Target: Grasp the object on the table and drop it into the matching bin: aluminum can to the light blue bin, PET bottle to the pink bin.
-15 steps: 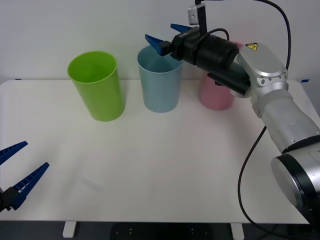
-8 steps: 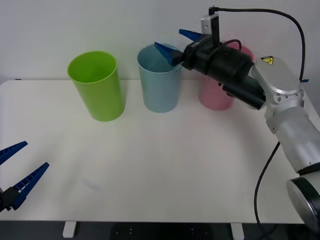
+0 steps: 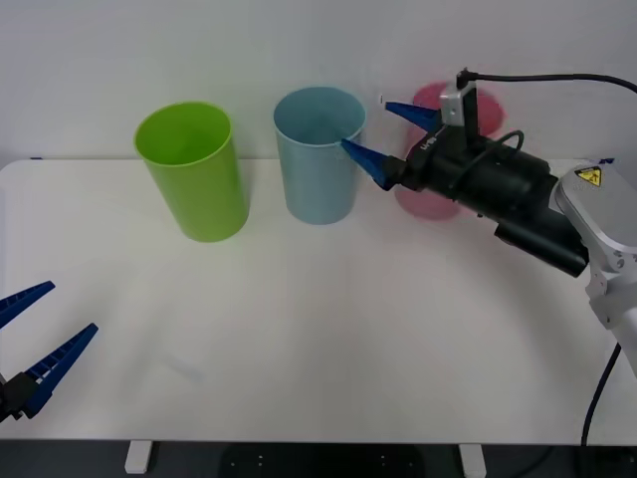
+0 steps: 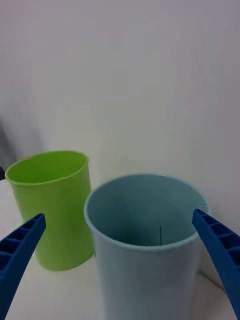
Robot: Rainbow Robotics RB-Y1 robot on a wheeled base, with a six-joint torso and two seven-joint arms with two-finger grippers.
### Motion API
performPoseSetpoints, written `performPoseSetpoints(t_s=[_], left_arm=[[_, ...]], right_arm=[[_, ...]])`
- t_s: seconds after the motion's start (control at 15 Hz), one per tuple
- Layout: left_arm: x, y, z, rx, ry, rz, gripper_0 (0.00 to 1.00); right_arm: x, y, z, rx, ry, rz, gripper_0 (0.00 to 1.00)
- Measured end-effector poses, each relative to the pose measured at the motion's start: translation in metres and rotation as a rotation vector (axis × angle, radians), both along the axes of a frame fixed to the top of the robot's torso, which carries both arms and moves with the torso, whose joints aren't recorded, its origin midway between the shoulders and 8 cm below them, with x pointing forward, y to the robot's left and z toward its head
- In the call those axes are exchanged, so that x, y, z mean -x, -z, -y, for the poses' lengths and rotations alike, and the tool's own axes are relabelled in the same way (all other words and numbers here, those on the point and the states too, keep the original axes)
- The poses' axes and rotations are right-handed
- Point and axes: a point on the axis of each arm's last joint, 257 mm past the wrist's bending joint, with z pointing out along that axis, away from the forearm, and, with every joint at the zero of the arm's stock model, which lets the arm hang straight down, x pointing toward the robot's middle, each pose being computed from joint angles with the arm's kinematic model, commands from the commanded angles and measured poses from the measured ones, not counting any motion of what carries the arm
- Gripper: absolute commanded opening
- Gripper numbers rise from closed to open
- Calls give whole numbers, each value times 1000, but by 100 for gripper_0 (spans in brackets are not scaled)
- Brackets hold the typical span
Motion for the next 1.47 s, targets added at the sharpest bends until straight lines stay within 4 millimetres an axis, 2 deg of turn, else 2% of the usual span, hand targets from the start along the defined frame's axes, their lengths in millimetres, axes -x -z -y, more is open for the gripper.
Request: performPoseSetpoints(t_s=[0.33, 0.67, 1.07, 1.27, 1.47], left_arm=[[0, 0, 0, 0, 0, 0, 100], [0, 0, 0, 0, 0, 0, 100], [0, 0, 0, 0, 0, 0, 100], [0, 0, 0, 0, 0, 0, 100], [0, 0, 0, 0, 0, 0, 100]], right_arm=[[39, 25, 37, 67, -1, 27, 100], [70, 48, 70, 135, -38, 63, 100], [126, 83, 123, 158, -74, 5, 100], [153, 91, 147, 167, -39, -14, 100], [178, 92, 158, 184, -17, -22, 100]])
